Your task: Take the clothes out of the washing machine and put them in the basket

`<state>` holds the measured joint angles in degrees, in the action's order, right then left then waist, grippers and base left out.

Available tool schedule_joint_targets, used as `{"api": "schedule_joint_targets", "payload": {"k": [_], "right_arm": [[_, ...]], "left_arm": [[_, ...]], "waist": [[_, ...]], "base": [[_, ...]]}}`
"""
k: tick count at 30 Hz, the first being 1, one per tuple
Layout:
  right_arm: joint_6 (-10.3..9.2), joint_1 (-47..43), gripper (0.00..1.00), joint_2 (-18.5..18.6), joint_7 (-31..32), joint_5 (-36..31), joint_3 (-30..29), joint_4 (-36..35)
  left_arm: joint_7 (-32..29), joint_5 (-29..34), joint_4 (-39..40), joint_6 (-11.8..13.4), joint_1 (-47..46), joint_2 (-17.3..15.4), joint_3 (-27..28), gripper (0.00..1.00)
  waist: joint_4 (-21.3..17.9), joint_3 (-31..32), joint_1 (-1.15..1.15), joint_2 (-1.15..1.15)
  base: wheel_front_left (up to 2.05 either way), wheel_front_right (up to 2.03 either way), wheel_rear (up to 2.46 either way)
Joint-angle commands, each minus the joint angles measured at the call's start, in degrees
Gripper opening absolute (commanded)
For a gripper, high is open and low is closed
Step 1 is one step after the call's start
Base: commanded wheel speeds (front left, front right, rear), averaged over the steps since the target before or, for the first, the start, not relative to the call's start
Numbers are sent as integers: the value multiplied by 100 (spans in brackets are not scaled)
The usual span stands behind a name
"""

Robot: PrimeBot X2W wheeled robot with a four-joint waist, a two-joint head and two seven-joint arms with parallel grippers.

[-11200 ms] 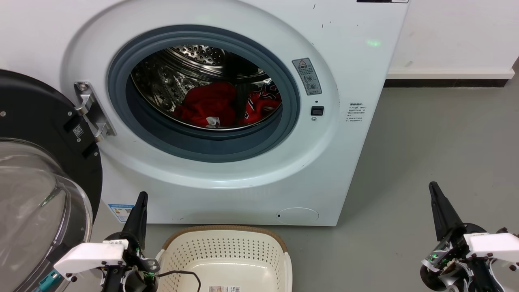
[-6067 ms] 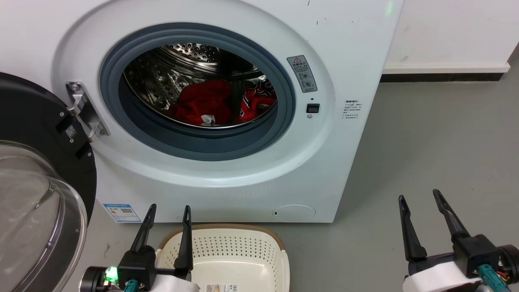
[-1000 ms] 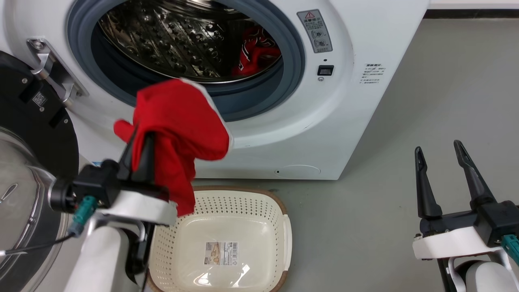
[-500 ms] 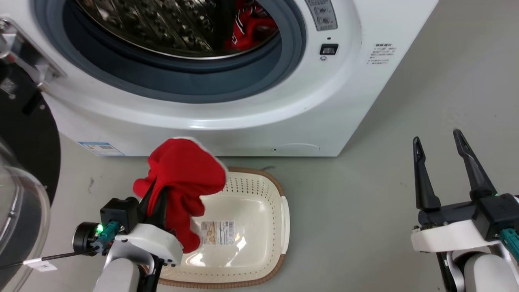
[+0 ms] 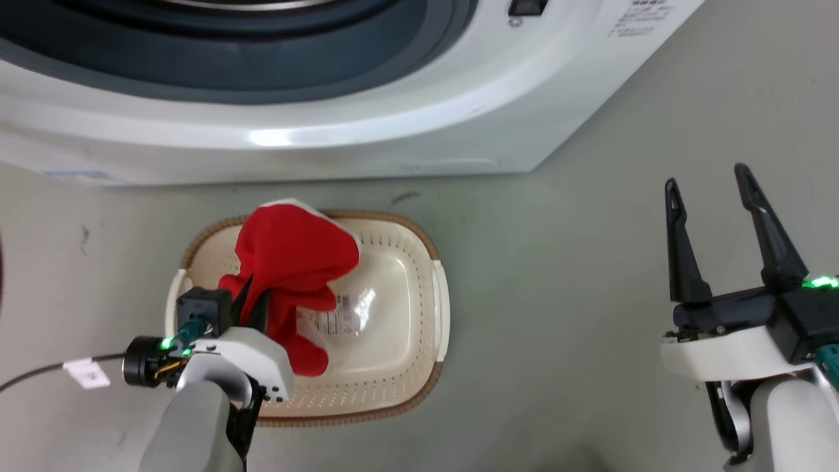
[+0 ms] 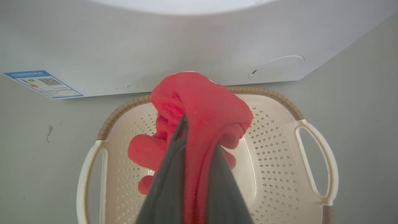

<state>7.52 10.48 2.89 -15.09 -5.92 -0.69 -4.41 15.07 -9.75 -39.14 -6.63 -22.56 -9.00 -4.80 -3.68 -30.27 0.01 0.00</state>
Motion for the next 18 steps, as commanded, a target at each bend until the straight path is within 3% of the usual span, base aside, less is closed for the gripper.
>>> {"api": "schedule_joint_targets", "payload": {"k": [1, 9, 18], "right_arm": [[-7, 118, 100, -4, -12, -34, -8, -56], [-7, 407, 100, -5, -12, -83, -323, -212], [-7, 499, 100, -4, -12, -124, -546, -383]], "left_arm": [[15, 79, -154, -28, -199, -20, -21, 0], [16, 300, -1233, -17, -1052, -114, -96, 0], [16, 490, -1878, 27, -1557, -173, -181, 0]], "waist": [[-130, -458, -1, 0], [-230, -1268, -1, 0], [-273, -1768, -1, 0]], "base": [[0, 0, 0], [0, 0, 0], [0, 0, 0]]}}
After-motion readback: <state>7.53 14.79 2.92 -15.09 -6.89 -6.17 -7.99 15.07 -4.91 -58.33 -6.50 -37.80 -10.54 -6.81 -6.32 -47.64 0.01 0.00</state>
